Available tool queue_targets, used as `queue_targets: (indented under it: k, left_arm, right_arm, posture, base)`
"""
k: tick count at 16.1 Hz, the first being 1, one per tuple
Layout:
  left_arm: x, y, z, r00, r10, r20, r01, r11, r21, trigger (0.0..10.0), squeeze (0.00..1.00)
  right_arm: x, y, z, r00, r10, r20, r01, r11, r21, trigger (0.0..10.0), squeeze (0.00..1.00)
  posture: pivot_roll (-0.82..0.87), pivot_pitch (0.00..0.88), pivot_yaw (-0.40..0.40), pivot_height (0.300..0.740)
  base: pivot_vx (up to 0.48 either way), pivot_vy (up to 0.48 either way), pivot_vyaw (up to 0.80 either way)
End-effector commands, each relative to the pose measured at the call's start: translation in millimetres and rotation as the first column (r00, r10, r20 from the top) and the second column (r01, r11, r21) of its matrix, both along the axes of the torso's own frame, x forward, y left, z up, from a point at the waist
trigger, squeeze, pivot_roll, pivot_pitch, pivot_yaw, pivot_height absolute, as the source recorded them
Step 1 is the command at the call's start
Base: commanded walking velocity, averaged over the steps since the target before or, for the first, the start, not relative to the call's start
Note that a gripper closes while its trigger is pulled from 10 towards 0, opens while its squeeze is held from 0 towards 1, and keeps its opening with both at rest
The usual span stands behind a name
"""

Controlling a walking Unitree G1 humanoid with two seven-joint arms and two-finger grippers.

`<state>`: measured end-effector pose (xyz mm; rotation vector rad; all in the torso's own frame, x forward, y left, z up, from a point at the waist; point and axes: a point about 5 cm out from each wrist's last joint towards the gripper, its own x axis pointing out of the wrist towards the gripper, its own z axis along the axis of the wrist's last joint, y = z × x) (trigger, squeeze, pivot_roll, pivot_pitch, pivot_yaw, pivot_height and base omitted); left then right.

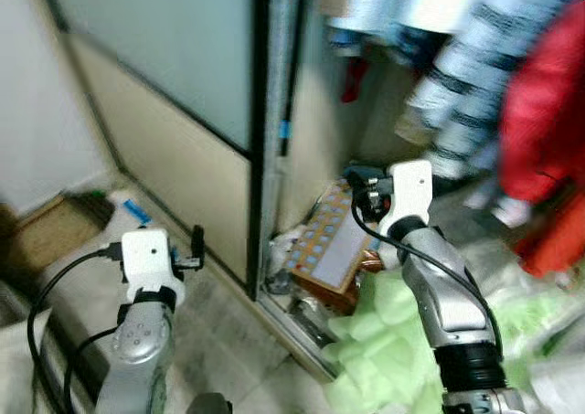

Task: Clean up the room

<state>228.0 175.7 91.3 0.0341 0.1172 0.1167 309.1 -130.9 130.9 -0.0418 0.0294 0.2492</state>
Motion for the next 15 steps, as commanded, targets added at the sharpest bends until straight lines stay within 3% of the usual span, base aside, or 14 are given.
queue_targets:
  k: [1,7,10,12,15]
  left_arm:
    - [0.0,2.4,3.2,1.0,0.014,0.011,-0.014,1.0,0.013,10.0,0.0]
    - [13.7,3.4,6.5,0.999,-0.048,0.009,0.048,0.997,0.063,10.0,0.0]
    - [11.3,9.3,5.1,0.999,-0.051,-0.002,0.051,0.996,0.077,10.0,0.0]
    - [9.4,10.3,1.7,0.999,-0.041,-0.014,0.042,0.996,0.084,10.0,0.0]
    - [10.5,5.1,0.0,0.999,-0.04,-0.01,0.041,0.996,0.084,10.0,0.0]
  right_arm:
    - [0.0,1.7,3.2,1.0,0.011,0.018,-0.011,1.0,-0.005,10.0,0.0]
    - [-22.2,-17.6,-11.2,0.993,-0.115,-0.004,0.115,0.993,0.011,10.0,0.0]
    - [-31.3,-33.6,-14.2,0.986,-0.166,-0.008,0.165,0.986,-0.01,10.0,0.0]
    - [-31.8,-36.5,-15.5,0.986,-0.167,-0.012,0.167,0.986,-0.017,10.0,0.0]
    - [-20.2,-27.5,-7.6,0.994,-0.111,0.016,0.112,0.993,-0.047,10.0,0.0]
  posture:
    - [0.1,0.0,-0.098,0.74]
    - [0.0,0.0,0.007,0.74]
    - [-0.01,0.0,0.03,0.74]
    - [-0.01,0.0,0.026,0.74]
    - [0.01,0.0,-0.002,0.74]
  base:
    - [0.0,0.0,0.8]
    - [0.0,0.0,0.8]
    - [0.0,0.0,0.7]
    - [0.0,0.0,0.55]
    - [0.0,0.0,0.8]
